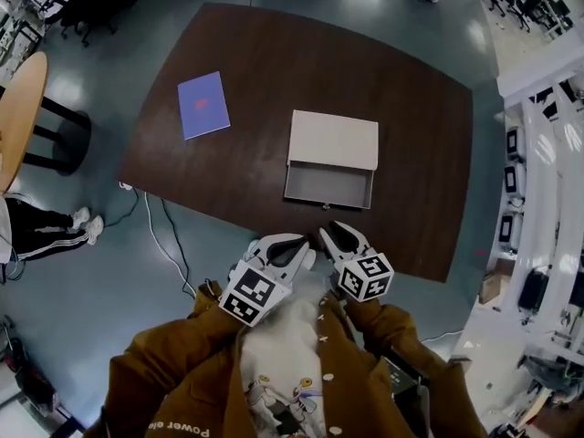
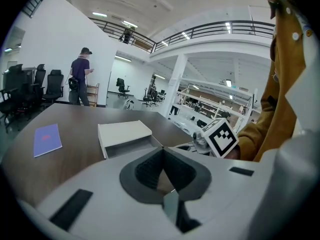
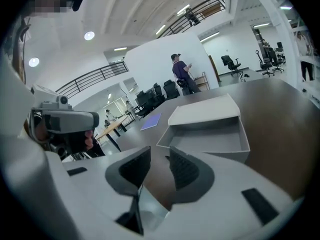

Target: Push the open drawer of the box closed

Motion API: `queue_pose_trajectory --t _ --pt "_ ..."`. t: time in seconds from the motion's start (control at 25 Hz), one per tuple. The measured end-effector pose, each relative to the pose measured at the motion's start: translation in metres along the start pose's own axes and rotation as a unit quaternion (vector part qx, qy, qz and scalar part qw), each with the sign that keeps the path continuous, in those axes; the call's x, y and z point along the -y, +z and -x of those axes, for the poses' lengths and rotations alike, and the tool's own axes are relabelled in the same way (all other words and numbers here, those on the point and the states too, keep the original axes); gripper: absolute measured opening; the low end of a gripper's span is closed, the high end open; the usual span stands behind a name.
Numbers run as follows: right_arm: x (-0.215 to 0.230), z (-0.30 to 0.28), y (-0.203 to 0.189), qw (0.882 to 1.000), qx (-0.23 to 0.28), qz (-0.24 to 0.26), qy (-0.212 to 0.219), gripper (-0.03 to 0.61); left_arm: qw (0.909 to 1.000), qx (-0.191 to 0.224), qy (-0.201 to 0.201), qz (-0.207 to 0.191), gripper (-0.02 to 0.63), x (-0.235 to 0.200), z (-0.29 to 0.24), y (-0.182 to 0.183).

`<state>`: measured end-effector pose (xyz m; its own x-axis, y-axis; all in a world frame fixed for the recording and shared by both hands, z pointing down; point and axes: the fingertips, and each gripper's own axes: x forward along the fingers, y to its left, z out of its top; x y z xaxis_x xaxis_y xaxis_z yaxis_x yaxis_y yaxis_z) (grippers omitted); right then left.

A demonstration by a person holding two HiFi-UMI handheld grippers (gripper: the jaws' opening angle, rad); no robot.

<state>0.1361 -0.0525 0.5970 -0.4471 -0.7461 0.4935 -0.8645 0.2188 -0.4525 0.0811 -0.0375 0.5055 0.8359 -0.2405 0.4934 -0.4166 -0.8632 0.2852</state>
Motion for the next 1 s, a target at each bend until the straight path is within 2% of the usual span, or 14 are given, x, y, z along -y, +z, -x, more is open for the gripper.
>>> queue_pose_trajectory --t 0.28,0.56,0.72,1.0 --pt "0.025 -0.036 -0.022 0.999 -0.048 0.000 -0.014 0.124 0.9998 -0.012 -0.011 0.007 0.002 -0.010 0.000 -0.011" --pt "0.055 -0.062 -0.047 0.992 -0.087 -0.076 -0.046 0.138 0.9995 -0.021 -0.014 0.017 0.002 -0.022 0.001 -0.018" --pt "0.068 -0.072 -0.054 0.989 -0.104 -0.093 -0.053 0.140 0.9995 -0.023 -0.012 0.017 0.002 -0.028 0.003 -0.019" --pt "0.075 -0.090 -0.051 0.986 -0.105 -0.122 -0.053 0.138 0.9995 -0.024 -0.005 0.020 0.002 -0.040 0.004 -0.019"
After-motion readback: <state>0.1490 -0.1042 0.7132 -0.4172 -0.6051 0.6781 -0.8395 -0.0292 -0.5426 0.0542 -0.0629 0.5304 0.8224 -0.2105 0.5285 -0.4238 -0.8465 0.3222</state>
